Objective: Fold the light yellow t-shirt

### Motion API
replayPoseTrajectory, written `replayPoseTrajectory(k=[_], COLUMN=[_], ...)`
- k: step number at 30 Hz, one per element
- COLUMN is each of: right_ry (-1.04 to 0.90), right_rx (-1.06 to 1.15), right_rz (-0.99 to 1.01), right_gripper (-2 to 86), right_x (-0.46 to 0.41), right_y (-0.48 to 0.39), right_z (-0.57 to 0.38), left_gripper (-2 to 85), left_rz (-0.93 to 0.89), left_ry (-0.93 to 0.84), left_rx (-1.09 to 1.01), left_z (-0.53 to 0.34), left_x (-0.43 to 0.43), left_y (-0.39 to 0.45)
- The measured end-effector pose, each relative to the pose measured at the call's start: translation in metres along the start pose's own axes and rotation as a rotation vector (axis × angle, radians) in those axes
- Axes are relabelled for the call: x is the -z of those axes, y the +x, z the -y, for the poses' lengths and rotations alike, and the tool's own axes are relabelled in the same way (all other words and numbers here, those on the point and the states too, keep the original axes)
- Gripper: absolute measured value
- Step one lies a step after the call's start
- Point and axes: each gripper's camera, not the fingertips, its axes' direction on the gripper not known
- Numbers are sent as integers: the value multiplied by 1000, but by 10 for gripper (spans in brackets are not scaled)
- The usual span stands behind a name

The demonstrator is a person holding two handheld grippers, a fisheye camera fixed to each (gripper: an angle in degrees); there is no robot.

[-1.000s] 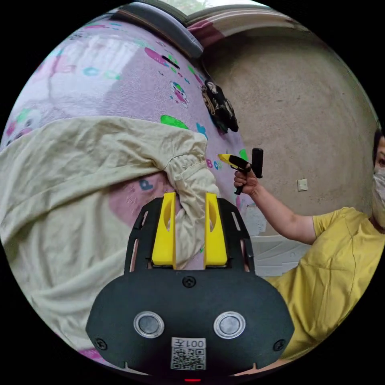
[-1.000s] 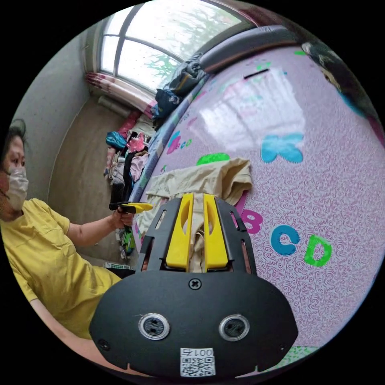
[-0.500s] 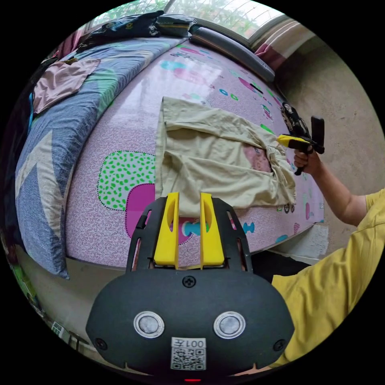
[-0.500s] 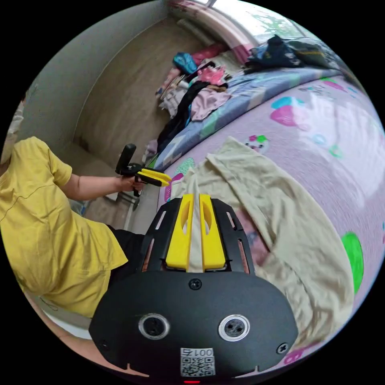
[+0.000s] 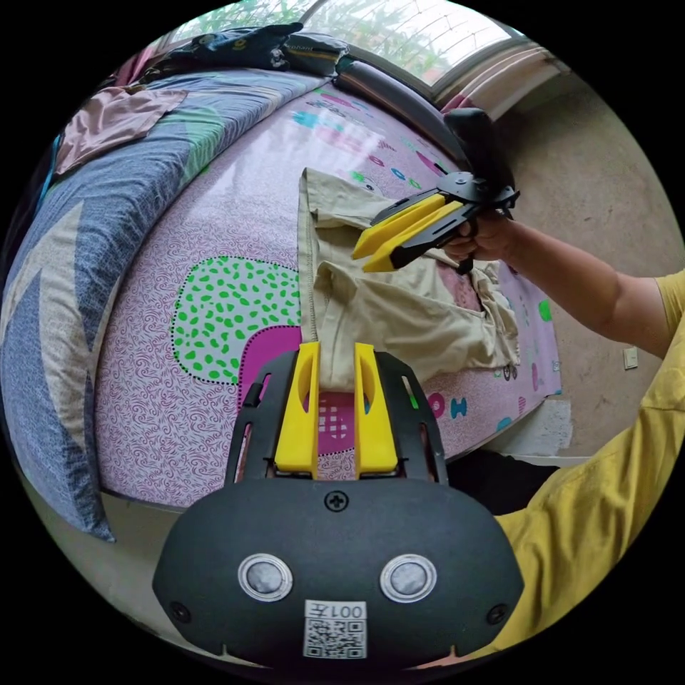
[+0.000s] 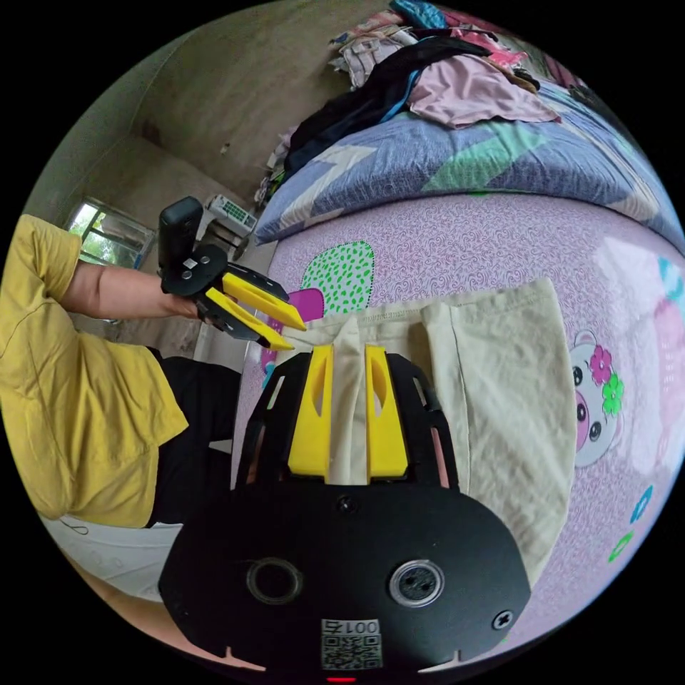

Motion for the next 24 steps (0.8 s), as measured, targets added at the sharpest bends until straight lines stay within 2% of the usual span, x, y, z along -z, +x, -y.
replayPoseTrajectory(k=[6, 9, 17, 22, 24], right_ry=[-92, -87, 12, -111, -102], right_rx=[22, 67, 122, 96, 105], right_rz=[13, -63, 101, 50, 61], right_gripper=[51, 17, 2, 3, 4], right_x=[-7, -2, 31, 8, 7], right_y=[-9, -22, -38, -36, -41], right_z=[40, 52, 76, 96, 102], left_gripper=[26, 2, -11, -11, -11], left_rz=[-36, -47, -41, 28, 31], left_ry=[23, 22, 92, 91, 64], left_rx=[28, 43, 39, 127, 173], left_z=[-16, -22, -54, -68, -67], left_x=[-18, -26, -25, -32, -42], left_y=[-15, -21, -24, -31, -37])
